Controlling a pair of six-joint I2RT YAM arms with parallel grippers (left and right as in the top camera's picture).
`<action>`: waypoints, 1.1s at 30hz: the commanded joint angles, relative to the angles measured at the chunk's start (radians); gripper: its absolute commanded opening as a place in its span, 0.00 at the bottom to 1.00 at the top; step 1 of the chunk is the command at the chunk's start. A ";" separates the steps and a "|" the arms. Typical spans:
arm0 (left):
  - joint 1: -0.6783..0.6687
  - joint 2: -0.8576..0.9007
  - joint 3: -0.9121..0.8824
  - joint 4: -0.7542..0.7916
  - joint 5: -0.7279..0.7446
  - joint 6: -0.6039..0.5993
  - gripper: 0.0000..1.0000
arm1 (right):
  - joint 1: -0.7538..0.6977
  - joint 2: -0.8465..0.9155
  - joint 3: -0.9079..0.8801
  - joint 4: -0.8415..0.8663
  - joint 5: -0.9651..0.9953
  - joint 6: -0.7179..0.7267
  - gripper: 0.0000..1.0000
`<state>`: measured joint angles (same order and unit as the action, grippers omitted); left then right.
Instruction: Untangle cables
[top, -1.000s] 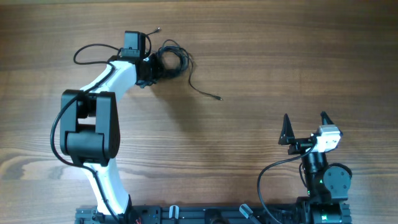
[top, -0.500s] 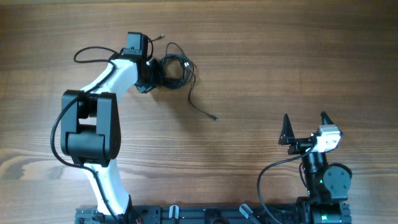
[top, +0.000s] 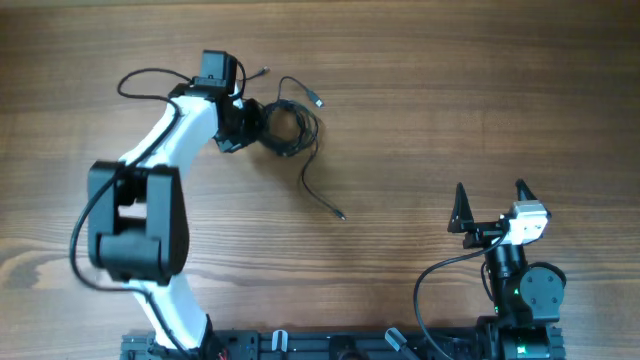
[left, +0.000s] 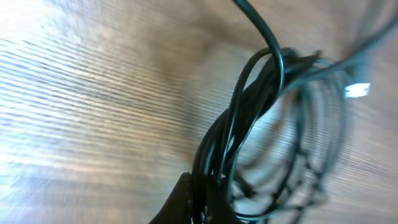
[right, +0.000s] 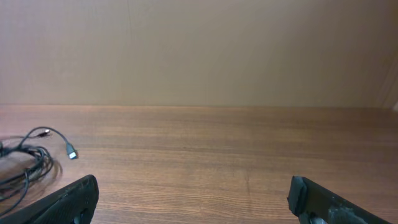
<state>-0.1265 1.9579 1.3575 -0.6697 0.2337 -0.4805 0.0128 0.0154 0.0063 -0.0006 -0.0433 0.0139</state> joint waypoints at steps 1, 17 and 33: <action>0.001 -0.115 -0.003 -0.010 0.019 0.021 0.04 | 0.006 -0.008 -0.001 0.003 0.017 0.012 1.00; -0.001 -0.129 -0.003 -0.177 -0.083 -0.024 0.44 | 0.006 -0.008 -0.001 0.003 0.017 0.012 1.00; 0.009 -0.166 0.072 -0.162 0.050 -0.048 1.00 | 0.006 -0.008 -0.001 0.003 0.017 0.013 1.00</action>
<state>-0.1253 1.8381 1.3674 -0.8349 0.2184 -0.5098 0.0128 0.0154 0.0063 -0.0002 -0.0433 0.0139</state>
